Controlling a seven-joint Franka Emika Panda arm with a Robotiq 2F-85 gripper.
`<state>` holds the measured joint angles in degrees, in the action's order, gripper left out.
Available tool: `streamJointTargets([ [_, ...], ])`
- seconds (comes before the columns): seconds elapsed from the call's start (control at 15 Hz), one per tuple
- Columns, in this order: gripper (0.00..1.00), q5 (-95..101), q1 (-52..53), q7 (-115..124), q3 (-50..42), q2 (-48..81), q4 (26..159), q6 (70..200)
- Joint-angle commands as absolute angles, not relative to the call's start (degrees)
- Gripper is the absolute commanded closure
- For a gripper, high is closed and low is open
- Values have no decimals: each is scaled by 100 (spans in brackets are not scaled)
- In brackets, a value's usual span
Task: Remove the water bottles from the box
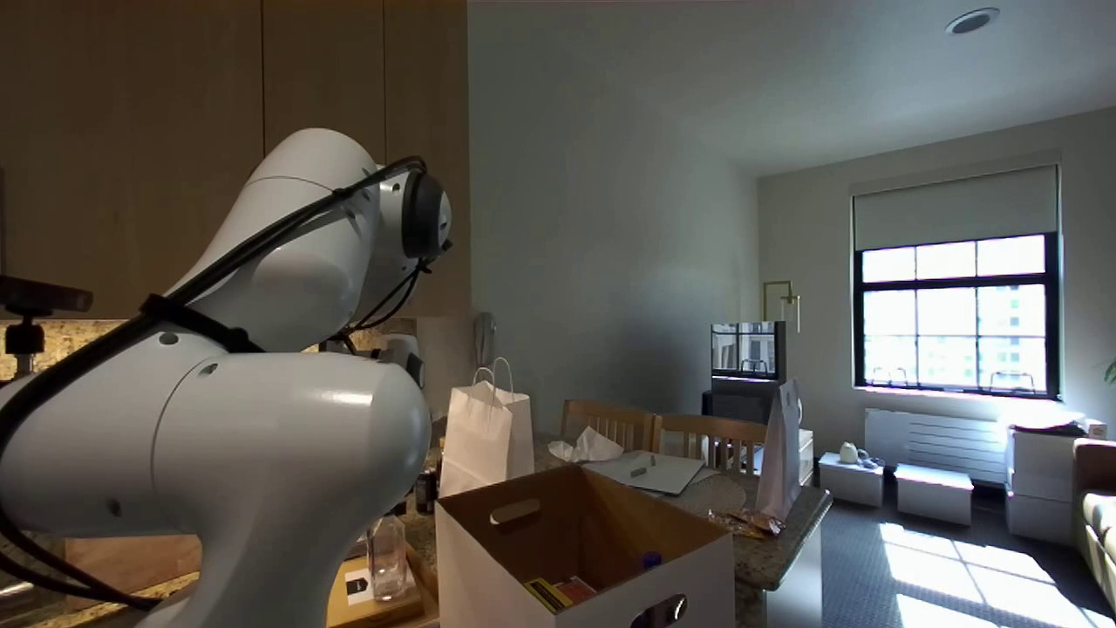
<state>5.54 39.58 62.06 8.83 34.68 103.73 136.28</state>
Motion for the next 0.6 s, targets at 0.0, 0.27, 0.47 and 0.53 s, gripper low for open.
streamJointTargets([
  [0.0, 1, 401, 3937, 6180, 934, 3345, 10380, 13526],
  [0.27, 0, 33, 3679, 5900, 1211, 2598, 10851, 13450],
  [0.47, 0, -122, 3519, 5912, 1236, 1791, 11271, 12888],
  [0.53, 0, 91, 3513, 6013, 1141, 1540, 11379, 12590],
])
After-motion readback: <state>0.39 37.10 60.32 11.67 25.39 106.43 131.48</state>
